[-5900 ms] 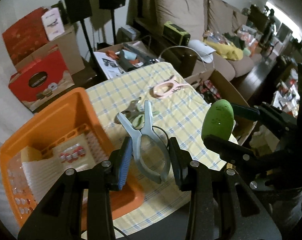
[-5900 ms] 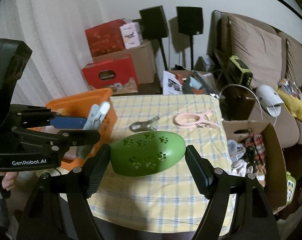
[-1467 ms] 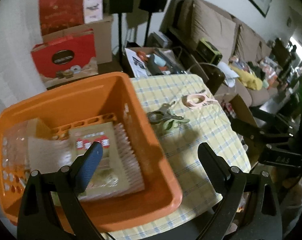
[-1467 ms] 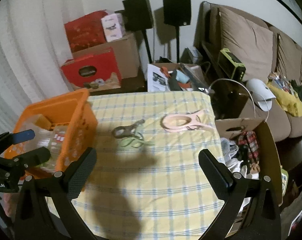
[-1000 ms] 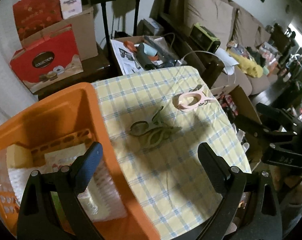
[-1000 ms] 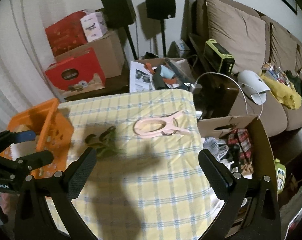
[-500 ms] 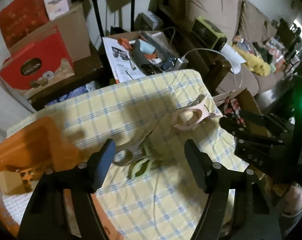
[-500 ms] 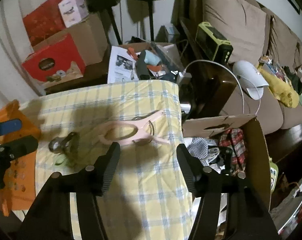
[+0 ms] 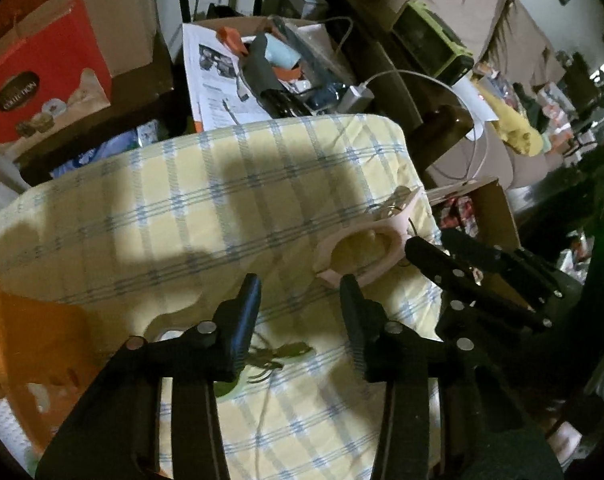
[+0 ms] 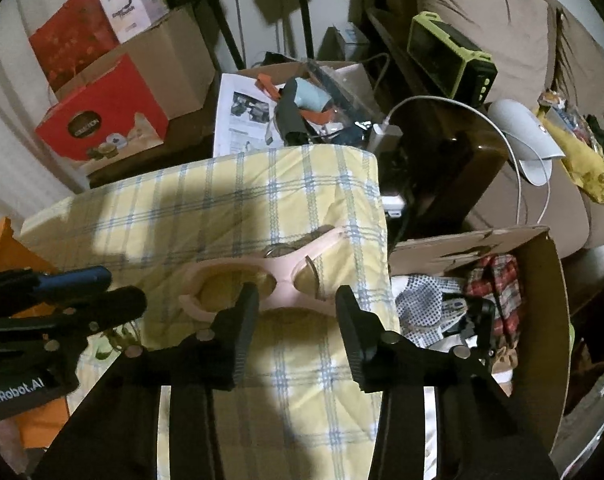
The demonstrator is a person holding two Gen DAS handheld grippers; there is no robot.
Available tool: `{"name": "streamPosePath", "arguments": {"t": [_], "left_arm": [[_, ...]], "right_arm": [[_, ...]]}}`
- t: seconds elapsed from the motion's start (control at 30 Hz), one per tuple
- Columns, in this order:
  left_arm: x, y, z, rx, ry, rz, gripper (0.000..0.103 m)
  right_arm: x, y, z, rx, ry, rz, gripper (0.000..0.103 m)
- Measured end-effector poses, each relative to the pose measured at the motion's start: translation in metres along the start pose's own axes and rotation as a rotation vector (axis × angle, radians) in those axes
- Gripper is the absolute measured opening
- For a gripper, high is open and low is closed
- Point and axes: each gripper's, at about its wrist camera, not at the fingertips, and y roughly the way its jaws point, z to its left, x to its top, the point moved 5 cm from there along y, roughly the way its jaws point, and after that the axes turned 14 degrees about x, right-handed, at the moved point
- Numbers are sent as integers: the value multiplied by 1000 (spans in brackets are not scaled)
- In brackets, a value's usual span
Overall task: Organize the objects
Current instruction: 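Move both grippers over the table toward the pink plastic clip, then close the right gripper on the pink plastic clip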
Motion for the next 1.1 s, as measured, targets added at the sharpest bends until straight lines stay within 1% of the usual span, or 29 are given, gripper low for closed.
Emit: {"name": "streamPosePath", "arguments": {"t": [0.07, 0.2, 0.3, 0.37, 0.57, 0.7, 0.83, 0.93, 0.97, 1.1], "left_arm": [[2, 4, -4, -9, -8, 10, 30], [4, 13, -10, -25, -27, 30, 30], [5, 20, -12, -35, -43, 46, 26], [5, 25, -13, -33, -48, 55, 26], [8, 31, -13, -37, -72, 57, 22], [9, 32, -16, -46, -83, 56, 14], [10, 37, -12, -75, -124, 76, 14], [10, 38, -11, -84, -134, 78, 14], [9, 38, -12, -81, -131, 78, 13], [8, 36, -12, -71, -128, 73, 13]], "right_arm": [[2, 3, -1, 5, 5, 5, 34], [6, 9, -2, 16, 17, 15, 31], [7, 14, -2, 28, 24, 29, 28], [7, 19, -4, 22, 29, 39, 26], [6, 22, -5, 22, 29, 48, 25], [6, 24, -4, 7, 10, 69, 25], [8, 25, -2, 5, 0, 81, 25], [7, 24, -1, 4, -6, 80, 25], [7, 24, 0, 8, -7, 79, 20], [6, 23, 4, 8, -18, 73, 14]]}}
